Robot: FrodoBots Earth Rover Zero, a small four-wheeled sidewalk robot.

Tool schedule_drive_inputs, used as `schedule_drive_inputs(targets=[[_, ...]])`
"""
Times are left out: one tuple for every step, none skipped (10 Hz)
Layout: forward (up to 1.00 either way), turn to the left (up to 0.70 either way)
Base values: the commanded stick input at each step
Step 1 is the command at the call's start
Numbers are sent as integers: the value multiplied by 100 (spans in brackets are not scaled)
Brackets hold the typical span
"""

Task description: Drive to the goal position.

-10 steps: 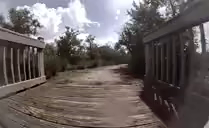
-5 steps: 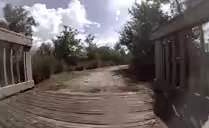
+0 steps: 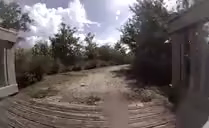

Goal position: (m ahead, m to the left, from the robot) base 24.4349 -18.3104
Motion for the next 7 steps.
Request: schedule_drive_inputs(targets=[[85, 0], [85, 0], [85, 0], [85, 0], [85, 0], [85, 0], [85, 0]])
